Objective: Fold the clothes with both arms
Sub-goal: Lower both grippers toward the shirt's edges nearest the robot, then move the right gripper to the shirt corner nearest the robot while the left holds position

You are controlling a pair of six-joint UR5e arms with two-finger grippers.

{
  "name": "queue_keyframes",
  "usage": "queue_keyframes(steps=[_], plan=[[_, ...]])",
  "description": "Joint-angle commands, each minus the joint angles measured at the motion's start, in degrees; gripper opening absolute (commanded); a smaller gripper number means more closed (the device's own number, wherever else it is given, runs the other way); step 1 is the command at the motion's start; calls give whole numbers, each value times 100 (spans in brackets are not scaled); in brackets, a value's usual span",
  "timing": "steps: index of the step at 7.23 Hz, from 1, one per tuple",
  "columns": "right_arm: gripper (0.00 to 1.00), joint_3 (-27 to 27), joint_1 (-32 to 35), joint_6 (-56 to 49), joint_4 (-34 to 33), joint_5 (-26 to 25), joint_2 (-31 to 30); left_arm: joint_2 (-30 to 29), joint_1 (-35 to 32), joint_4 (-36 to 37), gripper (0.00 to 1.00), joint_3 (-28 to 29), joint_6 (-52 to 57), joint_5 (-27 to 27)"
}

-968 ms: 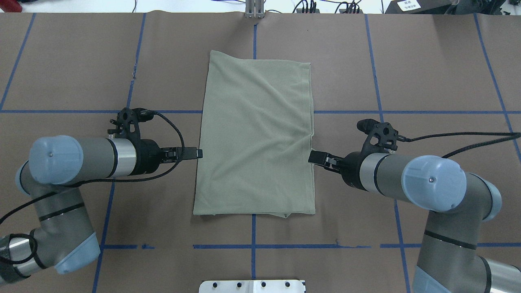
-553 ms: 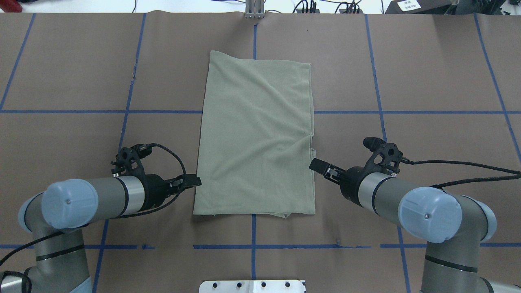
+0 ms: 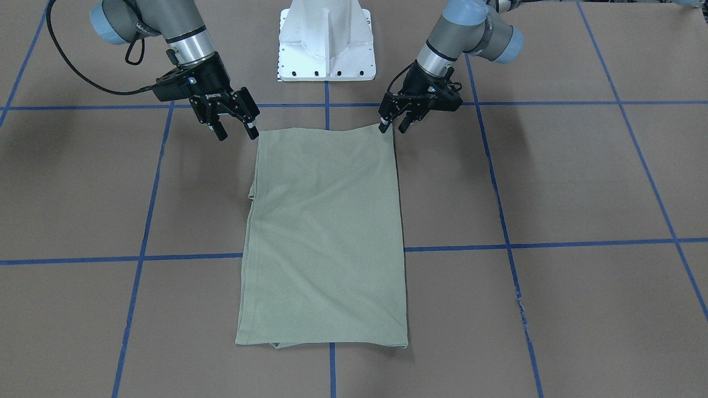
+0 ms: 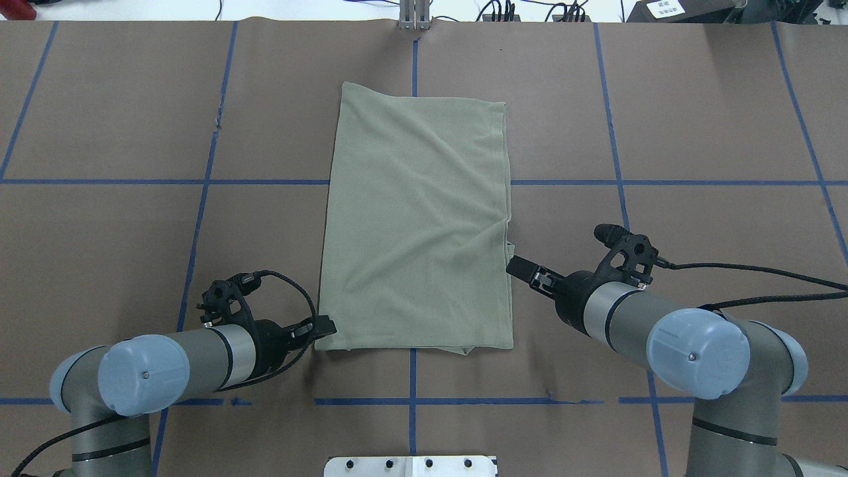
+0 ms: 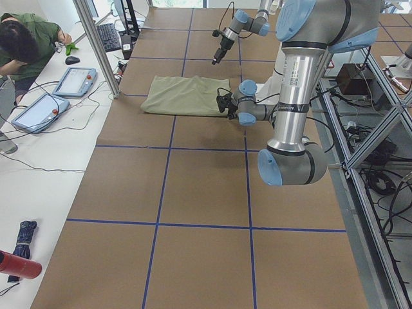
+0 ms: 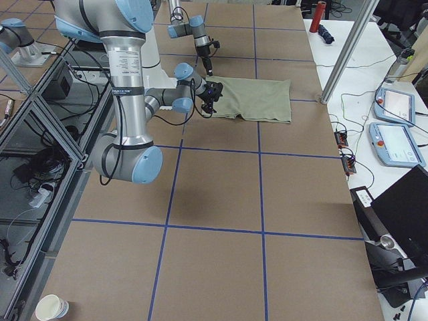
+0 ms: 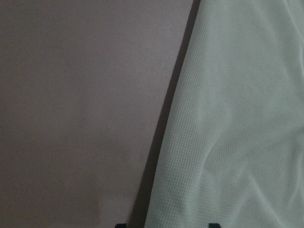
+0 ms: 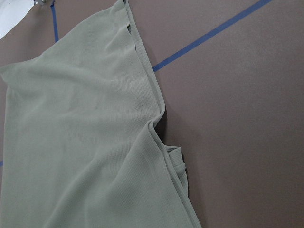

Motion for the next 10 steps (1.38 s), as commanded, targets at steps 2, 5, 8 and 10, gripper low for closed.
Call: queue_keyframes(steps=[2,5,8,10], plan=[[100,-21,-38,-8,0,-121,0,-43,139,3,69,23,-15,8],[100,-30,-56,-17,0,-157,0,-96,140,3,60,58,-15,8],[100,-39,-65,-26,0,-148,8,-113,148,3,57,76,-15,8],[100,-56,-83,-26,0,-157,8,-105,140,3,20,76,11,17]])
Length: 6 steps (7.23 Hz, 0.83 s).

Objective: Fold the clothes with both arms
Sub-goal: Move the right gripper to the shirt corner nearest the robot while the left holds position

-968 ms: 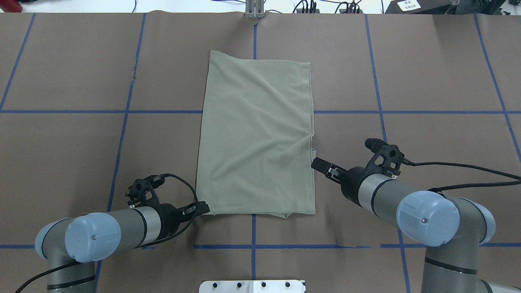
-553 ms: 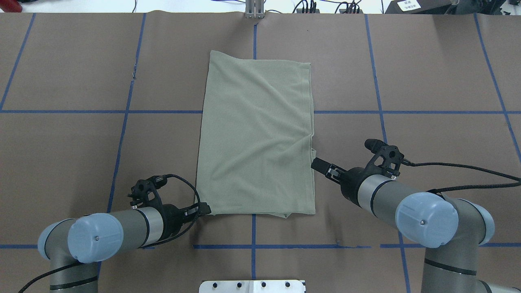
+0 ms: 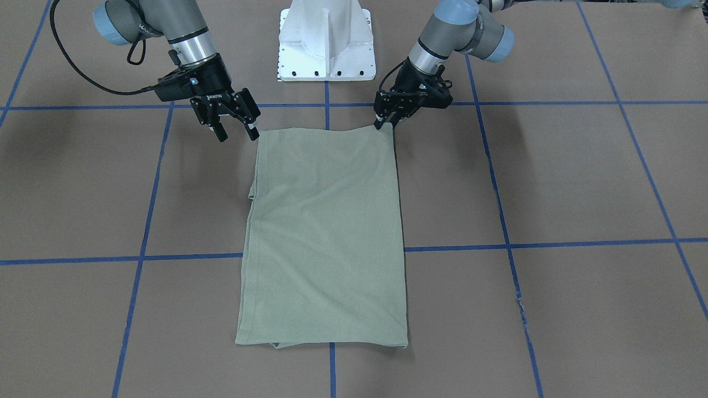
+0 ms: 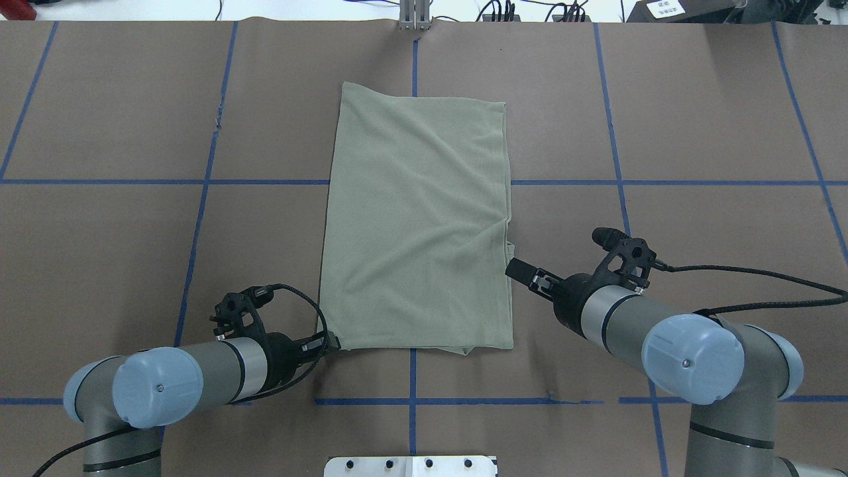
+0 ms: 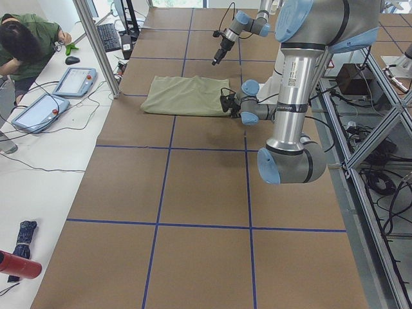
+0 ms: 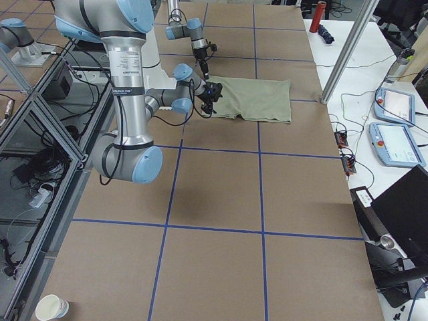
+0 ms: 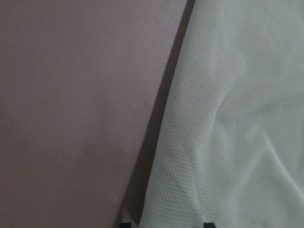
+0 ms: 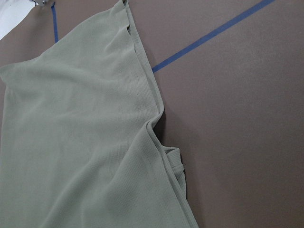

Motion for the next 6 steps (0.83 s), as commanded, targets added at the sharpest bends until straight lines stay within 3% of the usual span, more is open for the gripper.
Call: queue_keyframes(steps=[1,3,5,6], plan=[[100,-18,-17,-1,0,-7,27,7,-4,0,0,1,55,-6],[100,-71,-113,434,-322,-155,106,7,-4,0,0,-8,73,3],[100,-123,-245,1252,-2204,-139,1190,7,-4,0,0,-17,73,12],[100,-167,-515,1569,-2685,-165,1483,7,-4,0,0,-17,73,12]])
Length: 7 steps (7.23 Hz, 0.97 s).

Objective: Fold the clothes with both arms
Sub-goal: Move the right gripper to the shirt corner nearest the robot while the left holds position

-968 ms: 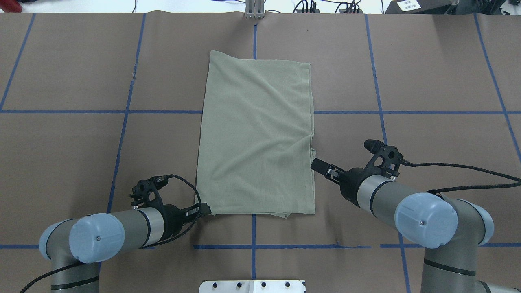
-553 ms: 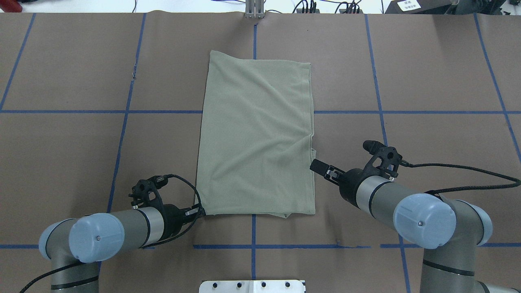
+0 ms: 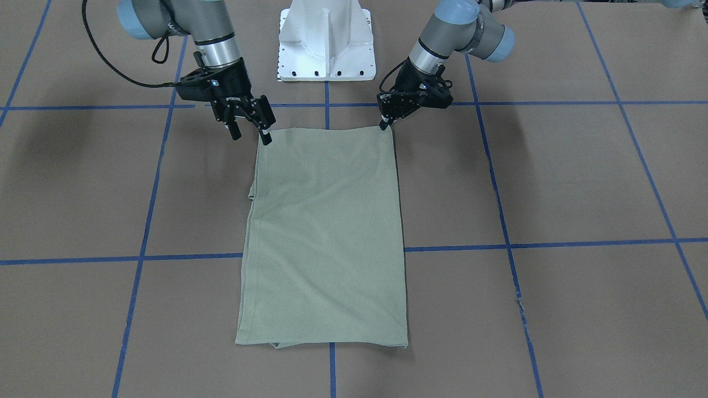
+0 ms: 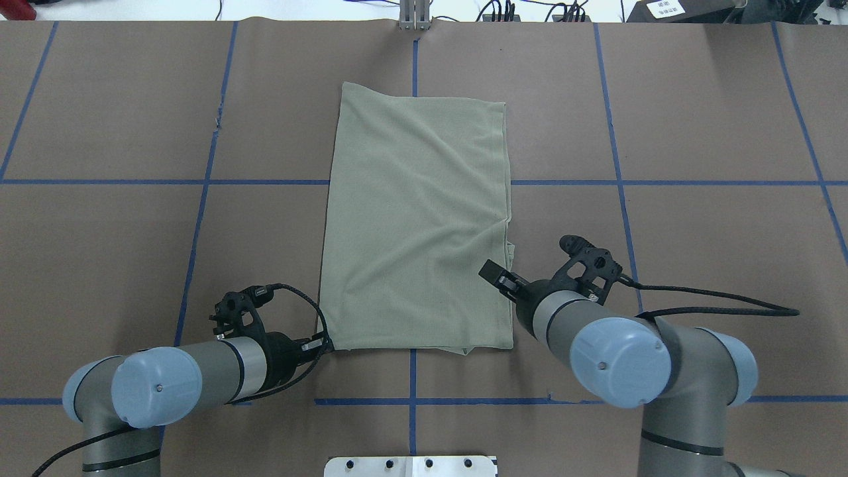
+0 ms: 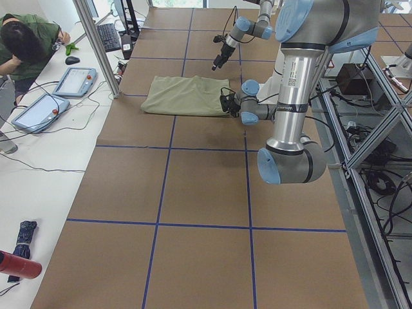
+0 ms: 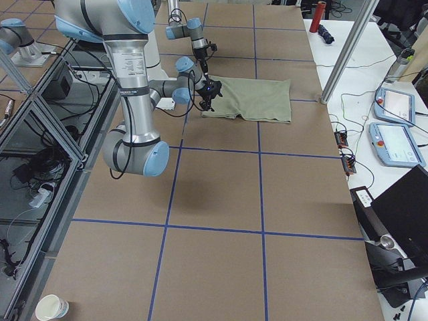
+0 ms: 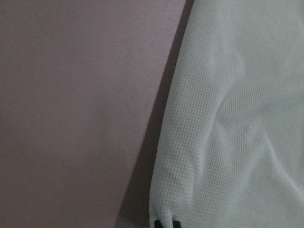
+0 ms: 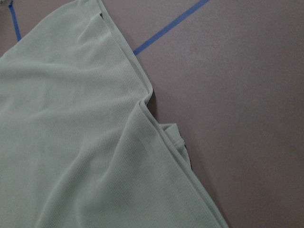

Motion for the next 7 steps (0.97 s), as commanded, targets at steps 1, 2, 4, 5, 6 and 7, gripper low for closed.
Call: queue_keyframes(steps=[1,2,4,5,6,7], plan=[[99,-307,-335,598,-773,-21,486,0,-9,0,0,-19,0,1],[97,-588,-335,626,-738,-21,600,0,0,0,0,-11,0,1],[92,-775,-344,750,-729,5,732,0,0,0,0,-19,0,1],[93,-836,-344,750,-729,5,767,0,0,0,0,-19,0,1],[93,-854,-362,759,-720,-3,768,0,0,0,0,-28,0,1],[93,-854,-371,759,-711,-3,768,0,0,0,0,-37,0,1]])
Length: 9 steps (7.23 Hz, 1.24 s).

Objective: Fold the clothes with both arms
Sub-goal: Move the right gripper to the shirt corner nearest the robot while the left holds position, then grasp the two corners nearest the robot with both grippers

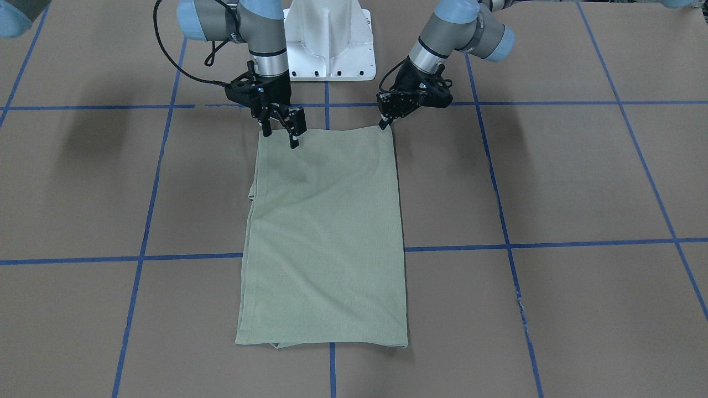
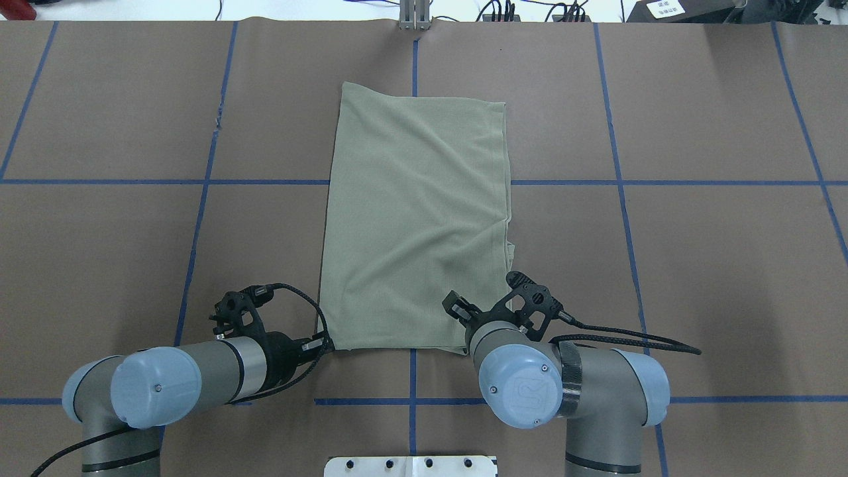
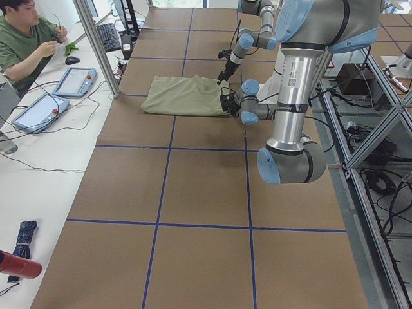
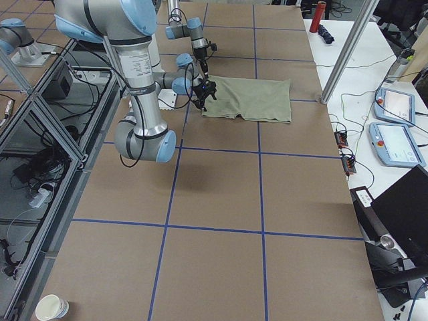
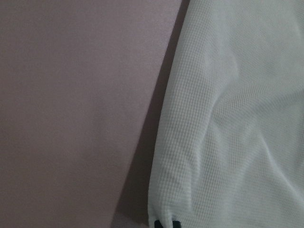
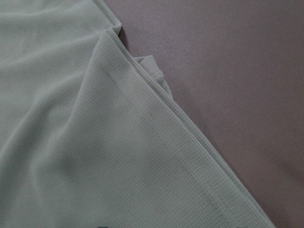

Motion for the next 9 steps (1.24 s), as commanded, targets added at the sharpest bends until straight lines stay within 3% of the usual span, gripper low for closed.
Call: queue_keyframes(steps=[1,4,9], plan=[[92,-26,-13,5,10,-12,8,0,0,0,0,-8,0,0],[92,-44,-57,5,2,-12,8,-9,0,0,0,-8,0,0],[70,-52,-57,58,2,-20,43,0,-9,0,0,-8,0,0]])
